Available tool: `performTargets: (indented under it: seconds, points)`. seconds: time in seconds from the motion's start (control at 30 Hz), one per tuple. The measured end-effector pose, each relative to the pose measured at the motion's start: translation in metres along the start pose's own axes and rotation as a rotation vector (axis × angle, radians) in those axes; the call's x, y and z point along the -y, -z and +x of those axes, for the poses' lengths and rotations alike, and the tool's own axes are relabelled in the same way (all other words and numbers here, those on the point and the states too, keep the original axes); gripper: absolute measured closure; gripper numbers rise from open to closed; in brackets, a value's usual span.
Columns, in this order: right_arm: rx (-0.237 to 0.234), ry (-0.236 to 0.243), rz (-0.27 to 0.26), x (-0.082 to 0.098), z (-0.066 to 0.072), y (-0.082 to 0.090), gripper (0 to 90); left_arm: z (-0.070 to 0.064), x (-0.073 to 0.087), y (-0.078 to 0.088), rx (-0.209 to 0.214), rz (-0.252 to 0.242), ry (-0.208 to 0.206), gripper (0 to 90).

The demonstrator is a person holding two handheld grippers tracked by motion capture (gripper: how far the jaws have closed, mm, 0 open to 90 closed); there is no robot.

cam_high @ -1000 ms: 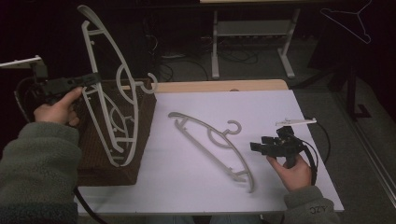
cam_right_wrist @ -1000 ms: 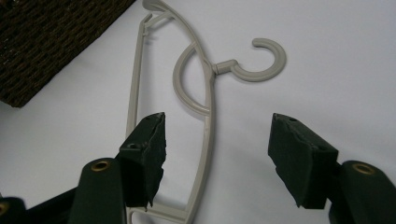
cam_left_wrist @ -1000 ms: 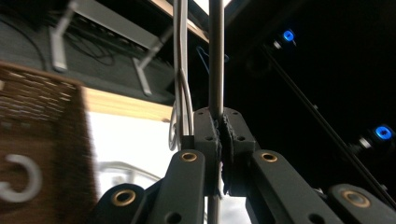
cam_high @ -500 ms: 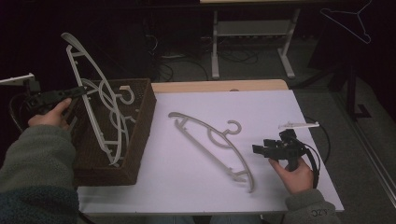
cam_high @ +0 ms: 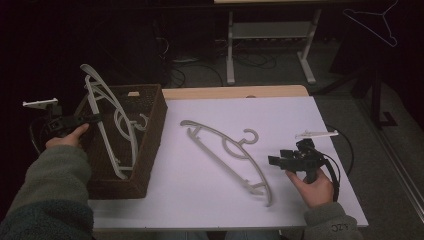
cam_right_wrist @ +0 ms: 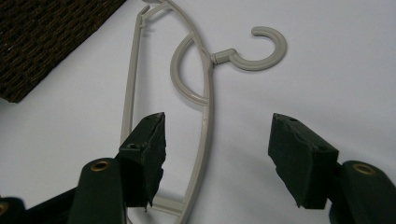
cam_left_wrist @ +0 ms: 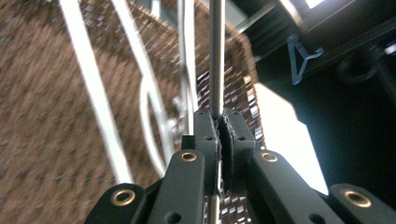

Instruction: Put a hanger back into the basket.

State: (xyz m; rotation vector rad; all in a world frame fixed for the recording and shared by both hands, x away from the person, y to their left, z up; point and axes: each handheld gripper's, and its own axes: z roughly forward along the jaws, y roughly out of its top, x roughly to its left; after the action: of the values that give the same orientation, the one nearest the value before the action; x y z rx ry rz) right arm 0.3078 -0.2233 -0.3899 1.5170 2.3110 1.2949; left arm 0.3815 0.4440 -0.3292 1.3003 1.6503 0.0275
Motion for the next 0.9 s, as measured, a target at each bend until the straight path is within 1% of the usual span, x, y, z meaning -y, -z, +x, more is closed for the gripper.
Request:
performTargets:
  seconds: [0.03,0.1,0.17,0.2,0.33,0.4,0.53,0.6,0.67,0.7,0.73,0.77,0.8,0.9]
  points:
    - [0.000,0.001,0.001,0.000,0.000,0.000,35.7,0.000,0.000,0.000,-0.026,0.005,-0.013,85.3]
    - [0.000,0.003,0.003,0.000,0.000,-0.001,35.7,-0.002,-0.002,-0.001,-0.081,0.036,-0.052,83.6]
    - [-0.001,0.007,0.002,0.000,0.001,-0.002,35.7,-0.004,-0.002,-0.003,-0.150,0.081,-0.088,79.6]
    - [-0.003,0.008,0.002,0.000,0.001,-0.002,35.7,-0.005,-0.001,-0.005,-0.198,0.106,-0.122,77.4]
    - [-0.007,0.014,0.008,-0.001,0.002,-0.004,35.7,-0.003,-0.001,-0.001,-0.235,0.118,-0.139,69.8]
    - [-0.007,0.019,0.016,-0.001,0.003,-0.006,35.7,-0.004,-0.002,0.002,-0.234,0.110,-0.140,68.6]
    - [-0.007,0.023,0.023,-0.001,0.002,-0.009,35.7,-0.010,-0.001,0.007,-0.207,0.087,-0.151,68.2]
    - [-0.006,0.026,0.025,-0.002,0.002,-0.010,35.8,-0.016,-0.001,0.008,-0.196,0.086,-0.172,68.2]
    - [-0.006,0.020,0.031,-0.003,0.003,-0.012,35.7,-0.020,0.001,0.009,-0.180,0.082,-0.186,68.0]
    - [-0.007,0.028,0.030,-0.003,0.003,-0.013,35.6,-0.023,0.001,0.009,-0.177,0.079,-0.190,67.8]
    - [-0.007,0.025,0.033,-0.003,0.003,-0.013,35.6,-0.025,0.002,0.009,-0.172,0.080,-0.196,67.4]
    - [-0.006,0.028,0.034,-0.004,0.004,-0.014,35.5,-0.027,0.003,0.010,-0.166,0.072,-0.205,67.4]
    - [-0.005,0.035,0.032,-0.004,0.004,-0.014,35.4,-0.030,0.003,0.011,-0.161,0.060,-0.223,67.4]
    - [-0.005,0.036,0.033,-0.004,0.004,-0.014,35.1,-0.036,0.005,0.014,-0.145,0.048,-0.237,66.9]
